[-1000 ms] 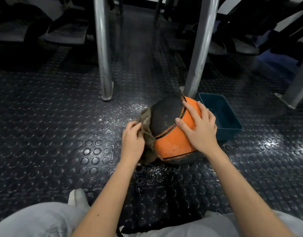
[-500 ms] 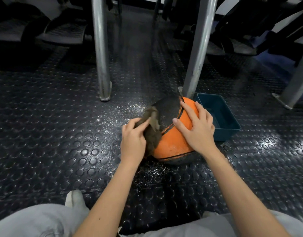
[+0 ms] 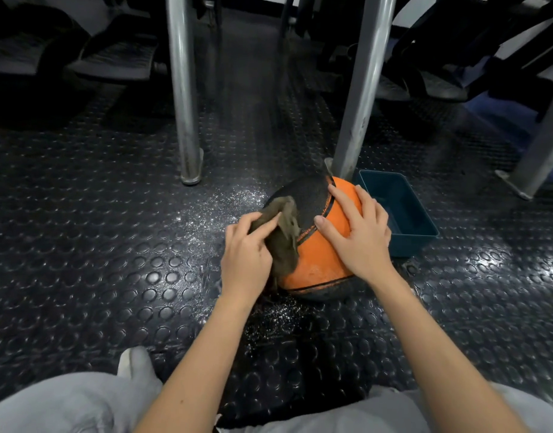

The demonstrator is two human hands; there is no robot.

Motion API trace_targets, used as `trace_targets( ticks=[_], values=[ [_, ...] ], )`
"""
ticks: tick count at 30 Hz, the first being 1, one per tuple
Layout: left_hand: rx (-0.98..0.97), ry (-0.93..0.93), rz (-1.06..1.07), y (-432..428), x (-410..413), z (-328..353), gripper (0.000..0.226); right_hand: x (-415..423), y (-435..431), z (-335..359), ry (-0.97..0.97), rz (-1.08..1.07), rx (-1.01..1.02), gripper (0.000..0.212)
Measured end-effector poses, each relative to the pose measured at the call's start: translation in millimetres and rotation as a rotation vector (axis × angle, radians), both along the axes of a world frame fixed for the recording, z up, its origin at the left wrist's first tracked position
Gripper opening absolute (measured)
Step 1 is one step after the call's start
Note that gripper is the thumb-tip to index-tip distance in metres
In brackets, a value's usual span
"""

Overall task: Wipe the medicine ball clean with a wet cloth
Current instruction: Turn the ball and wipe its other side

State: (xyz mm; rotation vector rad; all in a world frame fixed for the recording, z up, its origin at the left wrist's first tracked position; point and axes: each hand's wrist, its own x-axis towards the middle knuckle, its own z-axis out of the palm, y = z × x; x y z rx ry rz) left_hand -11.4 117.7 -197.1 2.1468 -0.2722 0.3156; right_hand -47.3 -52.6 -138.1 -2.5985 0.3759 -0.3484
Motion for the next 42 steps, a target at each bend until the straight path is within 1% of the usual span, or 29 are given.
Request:
trace_targets(
  ticks=[2,3,4,6,8,10,12,13,14,15,17,18,19,20,22,24,26,27,28,30,31,32,34,36,39,41,42],
  values=[
    [0.033,0.145,0.074,9.2,9.4,-8.0,0.045,-1.6,-1.6,0.7,-0.003,0.001,0.030,0.067],
    [0.034,0.191,0.087,13.5,11.0,-10.8,0.044,-3.0,-2.3,0.7,-0.006,-0.001,0.043,0.067],
    [0.024,0.195,0.088,15.5,11.9,-9.7,0.043,-3.3,-3.3,0.5,-0.010,-0.002,0.051,0.066],
    [-0.035,0.097,0.073,14.3,9.9,4.8,0.045,-2.9,-3.8,0.5,-0.011,-0.004,0.060,0.065],
    [-0.120,-0.077,0.036,7.6,5.1,25.2,0.049,-1.6,-2.7,1.7,-0.007,-0.006,0.054,0.067],
    [-0.175,-0.214,-0.070,-1.0,-2.5,33.8,0.049,-0.7,-2.5,1.0,-0.001,-0.005,0.029,0.067],
    [-0.211,-0.259,-0.144,-7.3,-7.8,30.0,0.046,-1.0,-2.2,-1.4,-0.006,0.005,0.002,0.064],
    [-0.230,-0.248,-0.139,-8.3,-6.7,25.5,0.044,-0.9,-2.4,-2.1,-0.010,0.006,-0.003,0.063],
    [-0.242,-0.202,-0.113,-7.5,-4.3,20.1,0.041,-1.0,-3.0,-2.2,-0.011,0.004,-0.001,0.063],
    [-0.237,-0.113,-0.071,-5.3,-0.8,13.7,0.037,-0.9,-3.9,-1.8,-0.008,0.001,0.008,0.063],
    [-0.182,0.177,-0.009,2.6,9.3,-11.1,0.034,-1.8,-4.9,-1.8,-0.006,-0.002,0.026,0.063],
    [-0.202,0.342,-0.014,6.2,13.2,-22.1,0.034,-1.9,-5.4,-2.1,-0.012,0.000,0.030,0.062],
    [-0.260,0.461,-0.018,7.3,16.5,-29.9,0.035,-1.9,-5.6,-2.2,-0.017,0.003,0.031,0.061],
    [-0.333,0.507,-0.004,6.7,17.4,-33.3,0.038,-1.8,-6.0,-2.6,-0.018,0.004,0.032,0.062],
    [-0.485,0.443,0.057,4.4,14.8,-24.9,0.044,-1.3,-5.9,-2.1,-0.013,0.004,0.039,0.063],
    [-0.570,0.274,0.099,3.3,13.8,0.8,0.047,-0.4,-5.8,-1.6,-0.011,-0.001,0.047,0.063],
    [-0.625,0.096,0.042,2.3,13.6,28.1,0.043,0.7,-5.9,-2.1,-0.019,-0.004,0.034,0.060],
    [-0.610,0.020,-0.042,0.3,11.8,37.1,0.036,1.2,-5.3,-2.2,-0.021,-0.008,0.024,0.060],
    [-0.538,-0.030,-0.133,-3.6,10.4,40.1,0.032,1.9,-4.8,-2.9,-0.022,-0.013,0.015,0.059],
    [-0.265,-0.076,-0.257,-10.5,5.1,28.6,0.037,1.5,-2.3,-3.9,-0.023,-0.012,-0.015,0.059],
    [-0.159,-0.087,-0.268,-11.7,2.8,20.9,0.039,0.7,-0.8,-3.7,-0.024,-0.004,-0.033,0.062],
    [-0.125,-0.083,-0.243,-10.9,2.0,16.4,0.039,0.0,-0.4,-4.4,-0.023,0.002,-0.044,0.065],
    [-0.182,-0.051,-0.151,-6.0,3.8,14.7,0.033,0.2,-0.6,-4.0,-0.014,0.001,-0.042,0.066],
    [-0.213,0.046,-0.083,0.5,6.4,17.0,0.029,0.1,-1.2,-3.7,-0.009,-0.003,-0.027,0.064],
    [-0.111,0.173,-0.053,8.7,10.0,11.1,0.028,-0.7,-2.1,-2.9,-0.012,0.004,0.002,0.062],
    [-0.081,0.184,-0.032,12.3,8.6,8.9,0.030,-1.4,-2.2,-2.4,-0.010,0.004,0.013,0.062],
    [-0.108,0.151,-0.024,12.1,7.6,13.2,0.031,-1.1,-2.2,-2.3,-0.009,0.002,0.015,0.062]
  ],
)
